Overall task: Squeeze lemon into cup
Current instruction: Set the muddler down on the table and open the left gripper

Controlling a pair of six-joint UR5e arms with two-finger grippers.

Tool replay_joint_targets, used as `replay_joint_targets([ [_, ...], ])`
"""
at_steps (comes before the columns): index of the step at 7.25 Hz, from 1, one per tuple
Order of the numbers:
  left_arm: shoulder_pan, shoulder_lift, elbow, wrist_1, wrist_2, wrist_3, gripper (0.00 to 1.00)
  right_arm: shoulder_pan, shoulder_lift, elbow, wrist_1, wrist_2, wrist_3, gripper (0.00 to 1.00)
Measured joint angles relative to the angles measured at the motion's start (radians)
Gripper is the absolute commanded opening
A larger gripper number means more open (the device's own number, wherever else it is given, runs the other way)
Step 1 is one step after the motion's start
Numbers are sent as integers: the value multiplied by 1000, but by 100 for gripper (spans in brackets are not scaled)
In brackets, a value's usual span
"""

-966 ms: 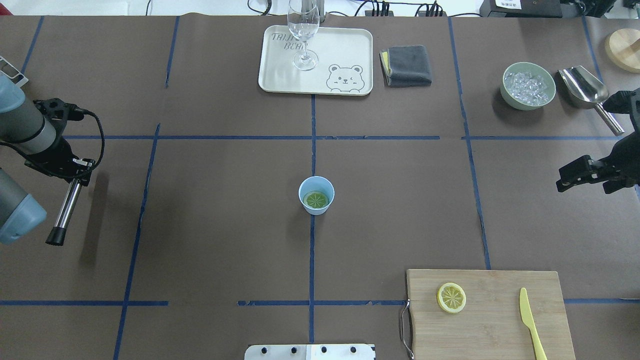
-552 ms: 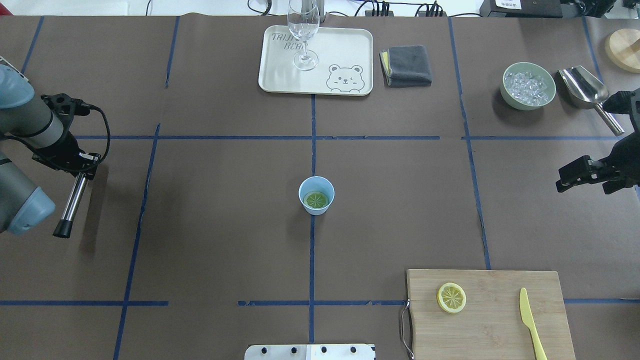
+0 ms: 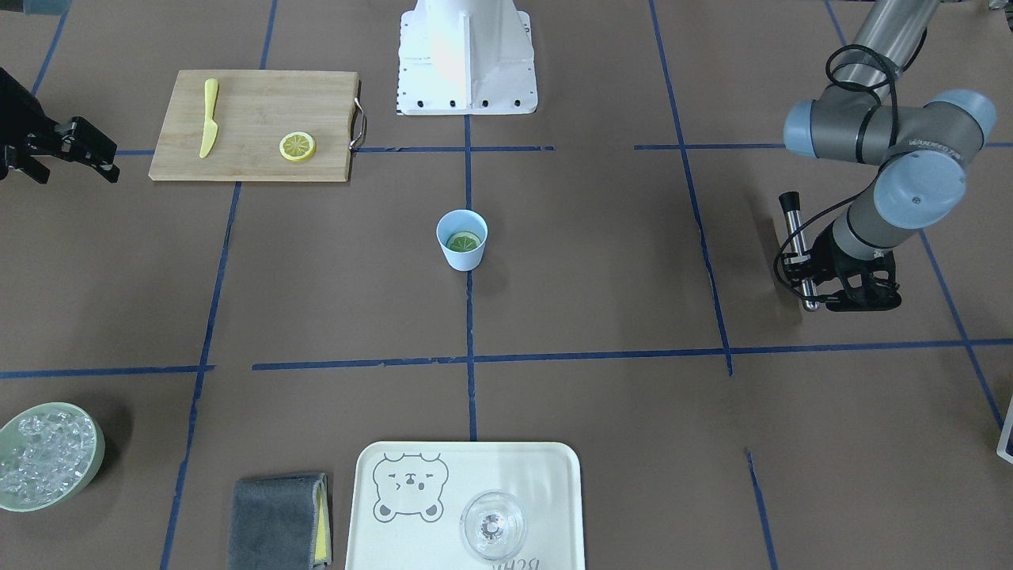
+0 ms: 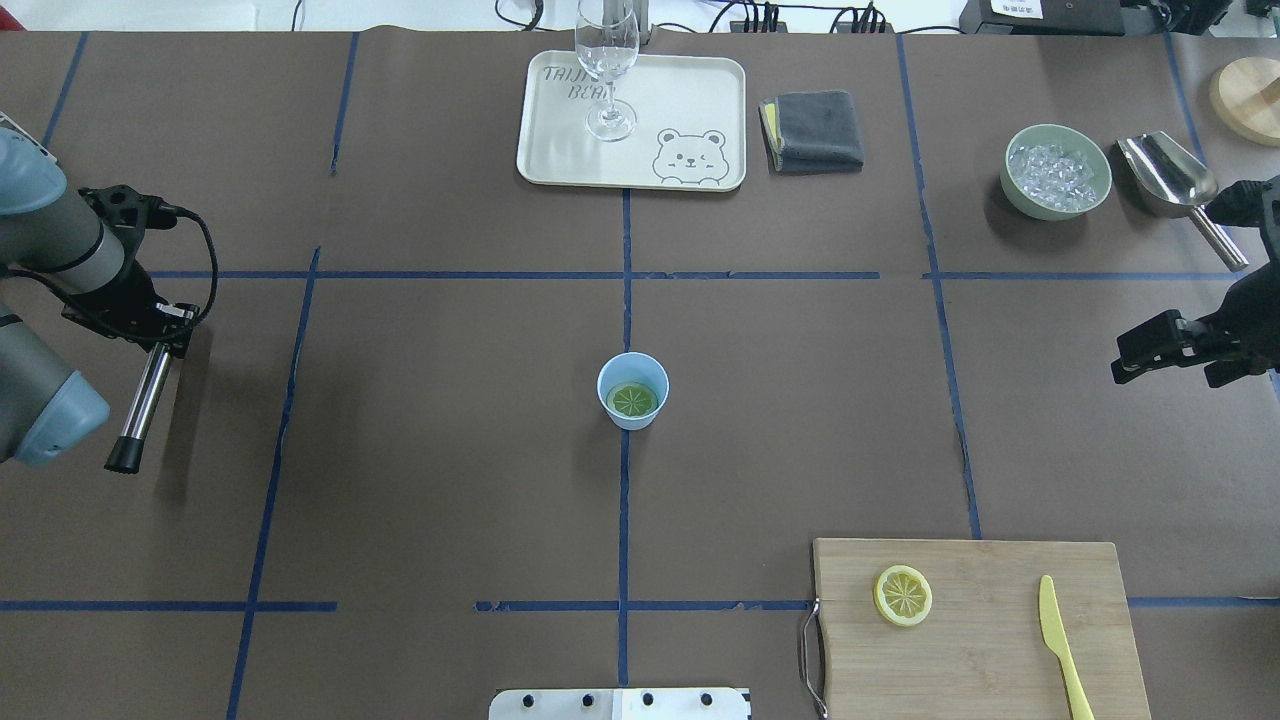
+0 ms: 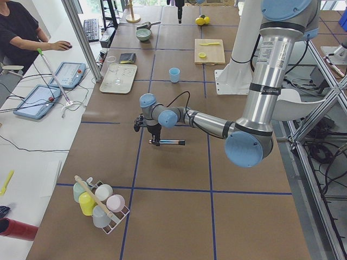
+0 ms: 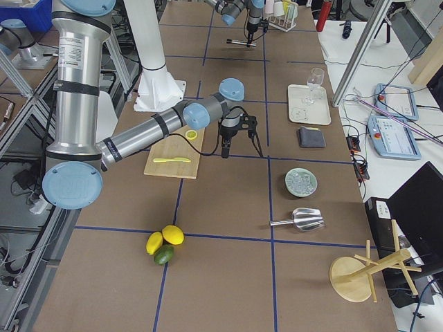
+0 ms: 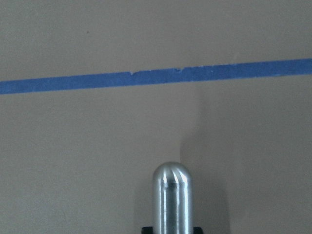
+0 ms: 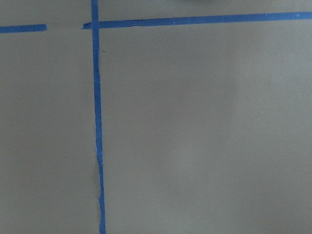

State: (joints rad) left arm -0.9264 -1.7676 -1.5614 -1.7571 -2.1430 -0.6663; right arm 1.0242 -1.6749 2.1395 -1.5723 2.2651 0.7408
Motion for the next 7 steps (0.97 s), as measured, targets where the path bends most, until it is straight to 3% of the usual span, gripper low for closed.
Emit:
replay_joint_targets([
  [1,0,-1,5,-2,0,0,0,0,0,0,0,0,0,100],
  [3,0,-2,12,-8,0,0,46,0,0,0,0,2,0,100],
  [4,0,-3,13,-9,0,0,57,0,0,2,0,3,0,100],
  [7,0,-3,13,-11,0,0,62,0,0,7,0,5,0,100],
])
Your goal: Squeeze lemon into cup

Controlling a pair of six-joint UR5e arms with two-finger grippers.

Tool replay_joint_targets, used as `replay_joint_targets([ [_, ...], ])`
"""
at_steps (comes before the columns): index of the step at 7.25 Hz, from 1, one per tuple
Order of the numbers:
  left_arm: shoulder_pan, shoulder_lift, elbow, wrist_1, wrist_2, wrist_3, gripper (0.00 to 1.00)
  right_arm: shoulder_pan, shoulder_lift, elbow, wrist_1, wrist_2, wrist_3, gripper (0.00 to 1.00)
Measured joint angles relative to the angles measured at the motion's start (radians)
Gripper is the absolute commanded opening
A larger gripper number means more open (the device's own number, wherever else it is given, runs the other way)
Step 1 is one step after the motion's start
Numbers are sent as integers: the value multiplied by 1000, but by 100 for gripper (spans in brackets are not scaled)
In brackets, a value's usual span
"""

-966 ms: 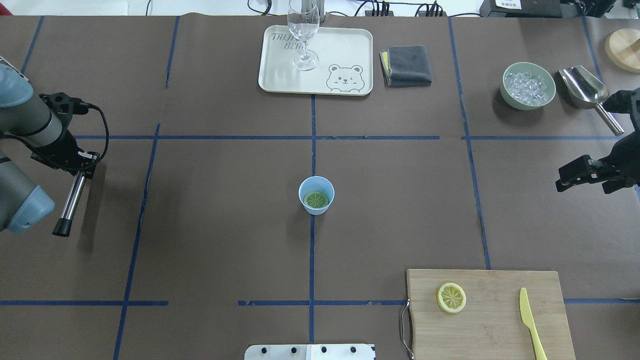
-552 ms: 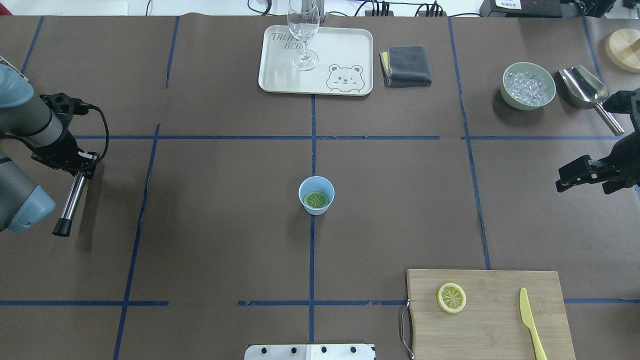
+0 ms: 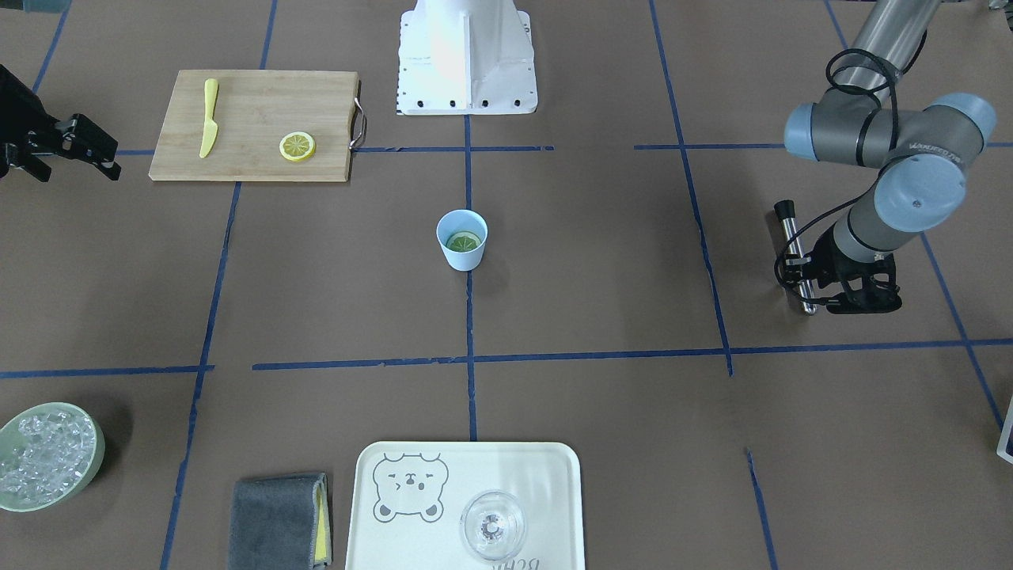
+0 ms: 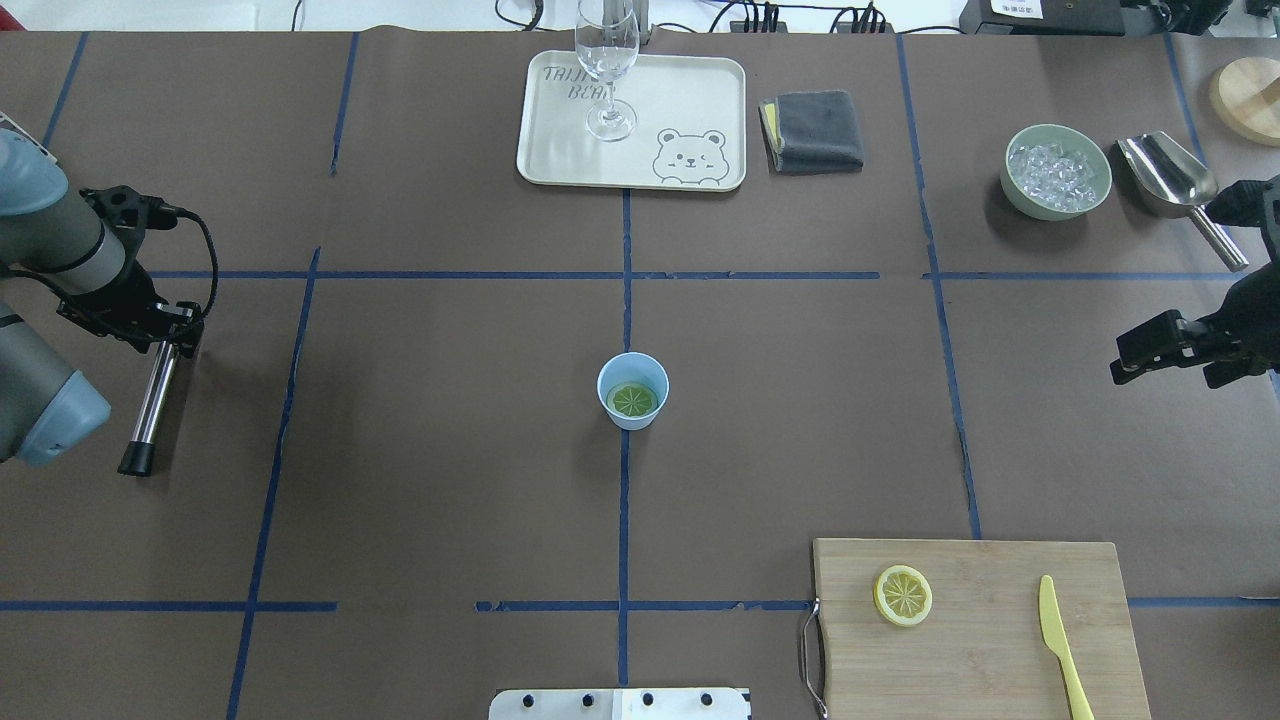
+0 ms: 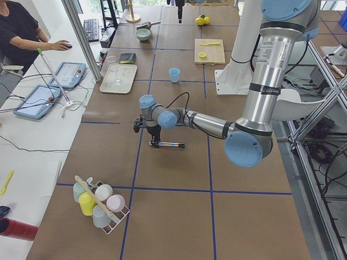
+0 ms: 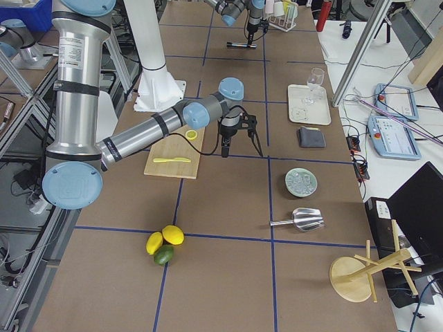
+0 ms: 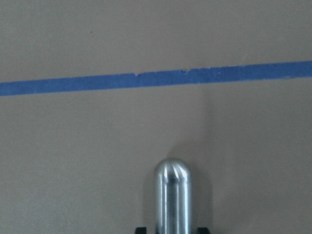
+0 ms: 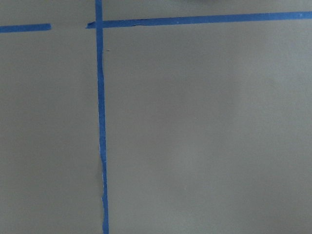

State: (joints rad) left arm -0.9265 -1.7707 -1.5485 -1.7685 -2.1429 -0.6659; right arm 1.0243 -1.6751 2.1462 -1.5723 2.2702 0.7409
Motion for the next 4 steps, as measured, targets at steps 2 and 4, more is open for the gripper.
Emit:
replay_joint_targets([
  [2,-51,-5,-40,-4,-3,14,100,17,-5,5,0,1,-4,100],
  [4,-203,-1,-181,74,-24,125,100,90,-24,-2,-8,17,-48,100],
])
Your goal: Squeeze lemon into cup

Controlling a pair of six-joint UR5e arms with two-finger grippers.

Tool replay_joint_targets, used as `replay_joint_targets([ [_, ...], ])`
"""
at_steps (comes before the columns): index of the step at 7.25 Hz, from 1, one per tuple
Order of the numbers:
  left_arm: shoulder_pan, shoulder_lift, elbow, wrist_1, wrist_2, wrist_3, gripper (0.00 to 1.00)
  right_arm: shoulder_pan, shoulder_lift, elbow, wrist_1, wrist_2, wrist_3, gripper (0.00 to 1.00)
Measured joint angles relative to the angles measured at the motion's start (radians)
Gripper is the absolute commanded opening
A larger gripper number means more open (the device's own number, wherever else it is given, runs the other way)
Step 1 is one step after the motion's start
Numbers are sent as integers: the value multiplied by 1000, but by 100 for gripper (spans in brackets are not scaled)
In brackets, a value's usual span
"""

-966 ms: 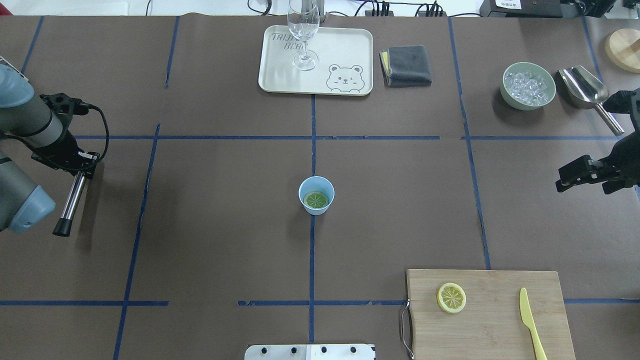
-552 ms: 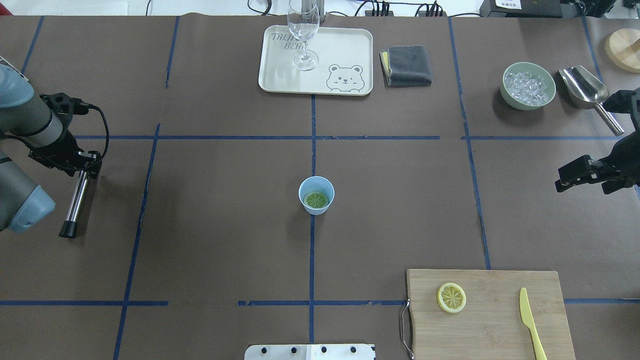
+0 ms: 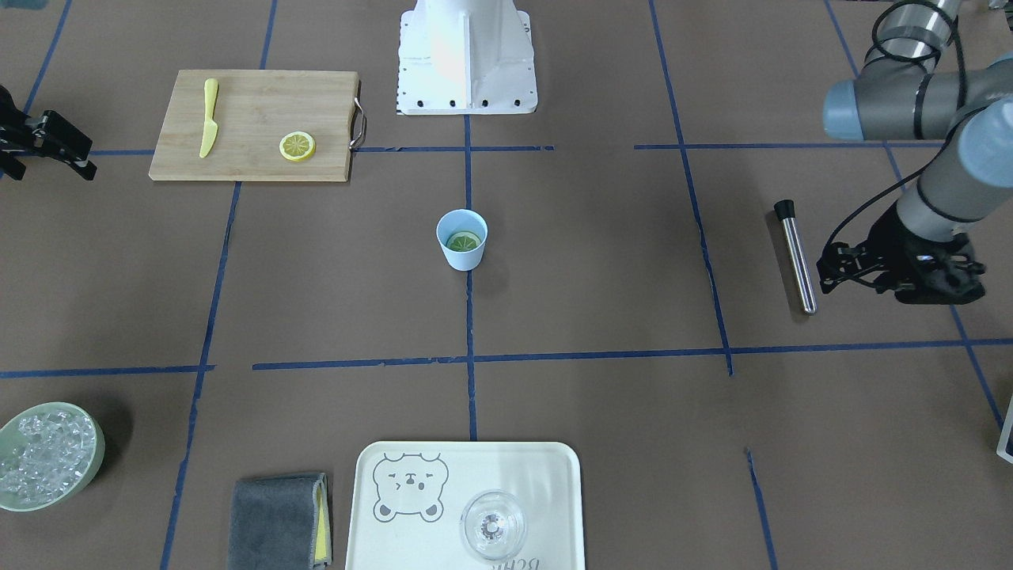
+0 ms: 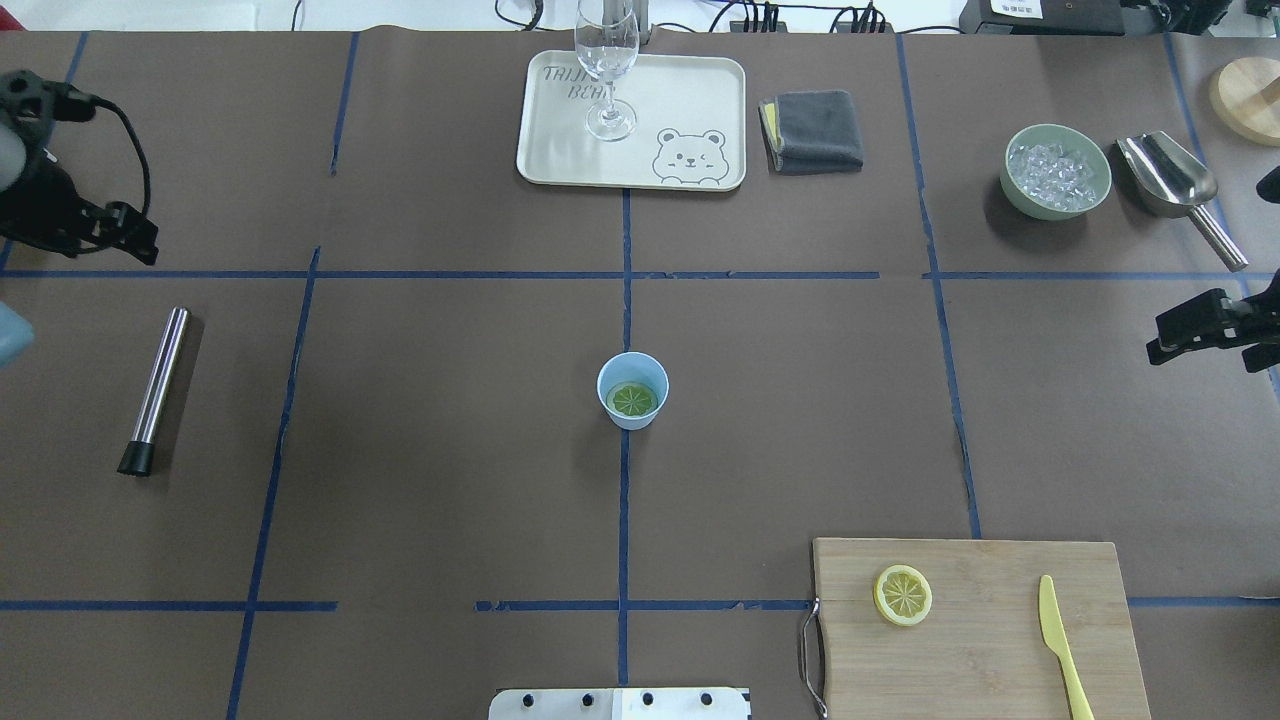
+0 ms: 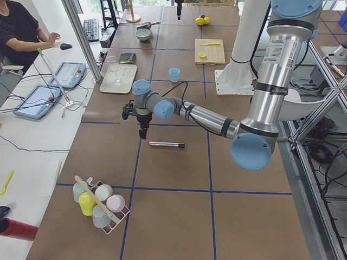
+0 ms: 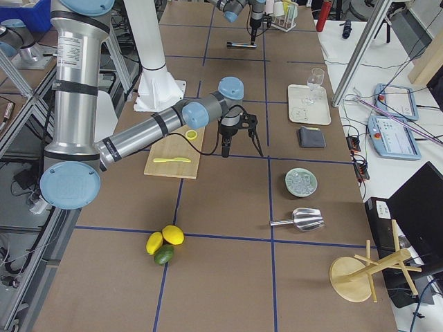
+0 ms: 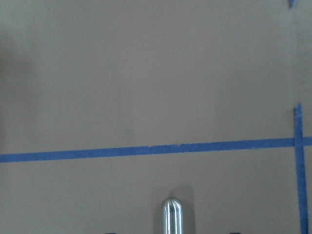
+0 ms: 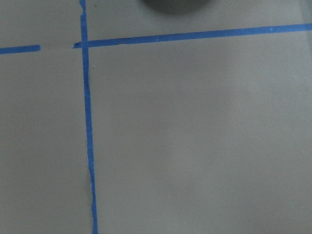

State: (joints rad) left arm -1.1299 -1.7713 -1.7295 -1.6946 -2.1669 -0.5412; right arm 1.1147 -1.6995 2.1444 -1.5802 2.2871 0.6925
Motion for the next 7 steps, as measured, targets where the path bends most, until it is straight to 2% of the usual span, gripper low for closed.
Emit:
replay_joint_targets([
  [1,-103,-1,-38,85,-44,159,100,52,-18,-18,-4,10,-74,100],
  [3,-275,13,-37,215,-115,456,100,190,-46,-64,-71,17,-314,100],
  [5,-341,71,16,235,-181,599,100,324,-27,-142,-173,18,-571,100],
  [7,-351,142,50,242,-218,672,100,380,-19,-220,-200,24,-690,100],
])
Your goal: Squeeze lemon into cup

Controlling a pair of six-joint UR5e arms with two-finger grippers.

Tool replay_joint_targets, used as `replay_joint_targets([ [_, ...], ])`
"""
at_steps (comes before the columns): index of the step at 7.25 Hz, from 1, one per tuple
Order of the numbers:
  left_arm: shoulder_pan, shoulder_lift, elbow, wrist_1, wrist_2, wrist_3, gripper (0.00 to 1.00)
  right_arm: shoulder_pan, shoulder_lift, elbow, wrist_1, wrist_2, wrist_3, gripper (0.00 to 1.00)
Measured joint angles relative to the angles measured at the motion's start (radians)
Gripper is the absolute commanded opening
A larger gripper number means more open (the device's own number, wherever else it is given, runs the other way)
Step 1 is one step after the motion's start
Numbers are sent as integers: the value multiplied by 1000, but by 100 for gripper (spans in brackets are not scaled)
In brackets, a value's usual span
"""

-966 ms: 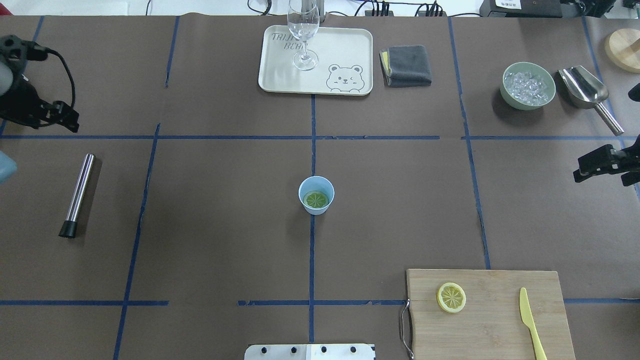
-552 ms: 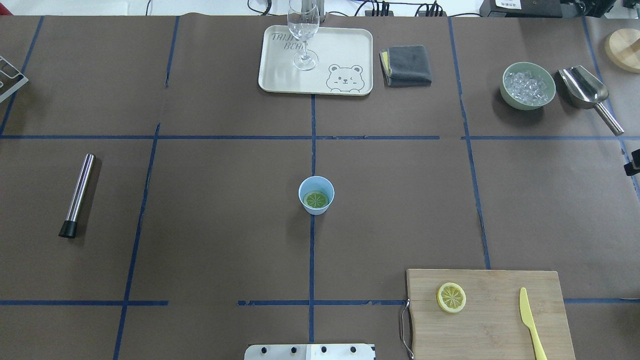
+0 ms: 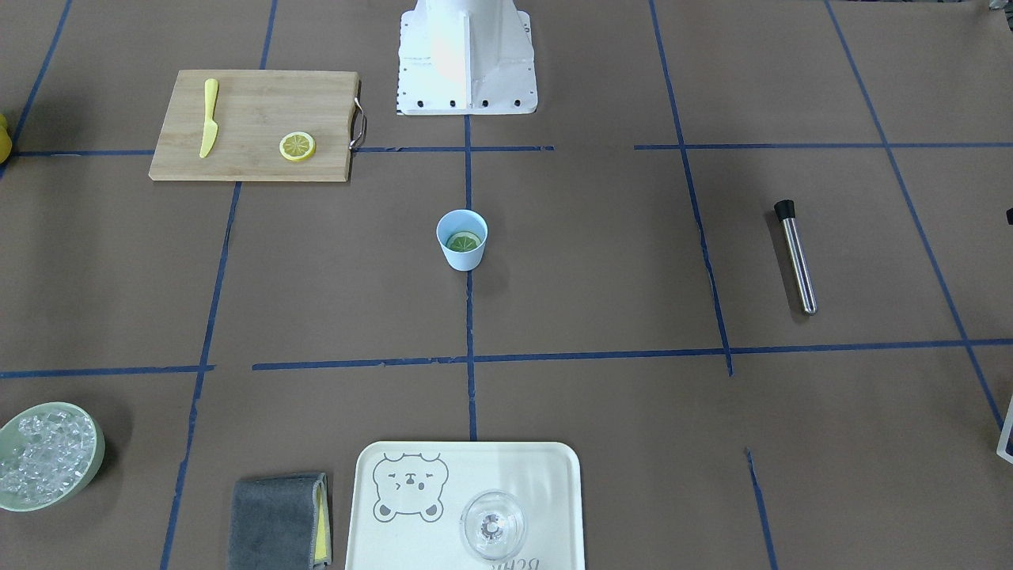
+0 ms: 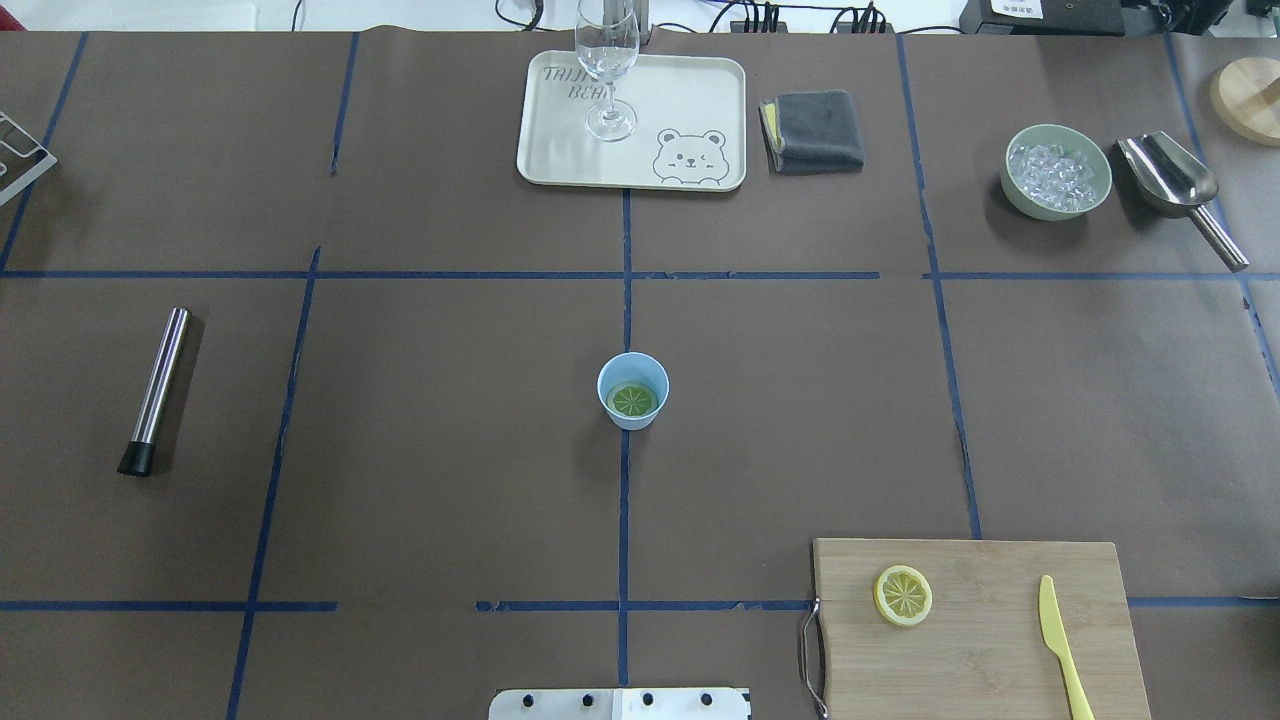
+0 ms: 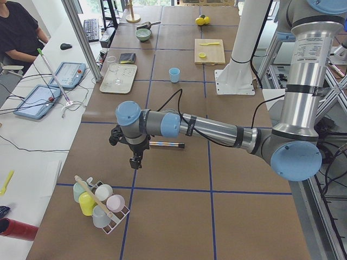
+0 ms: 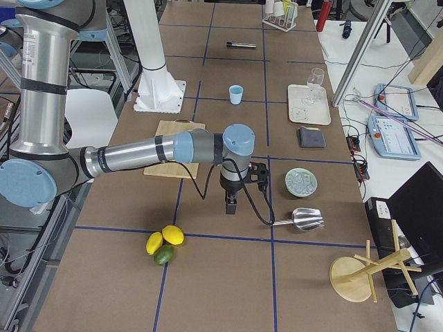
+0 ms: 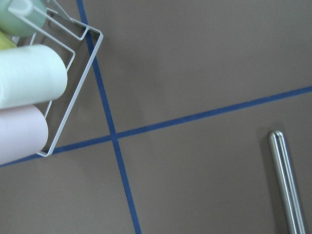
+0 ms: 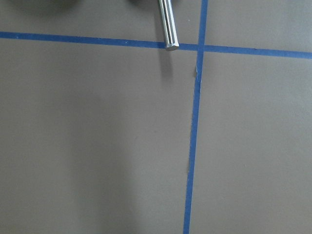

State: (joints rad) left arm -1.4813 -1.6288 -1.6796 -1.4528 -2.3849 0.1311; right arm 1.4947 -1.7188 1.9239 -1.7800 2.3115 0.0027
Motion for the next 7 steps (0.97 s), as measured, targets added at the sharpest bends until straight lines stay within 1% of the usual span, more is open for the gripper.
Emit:
replay_joint_targets([
  [3,-20,70,-16,4,-25,-68,100,14,0,-51,-2,35,-32,100],
  [7,-49,65,-44,-9,-31,-74,100,13,32,-75,4,36,-35,100],
])
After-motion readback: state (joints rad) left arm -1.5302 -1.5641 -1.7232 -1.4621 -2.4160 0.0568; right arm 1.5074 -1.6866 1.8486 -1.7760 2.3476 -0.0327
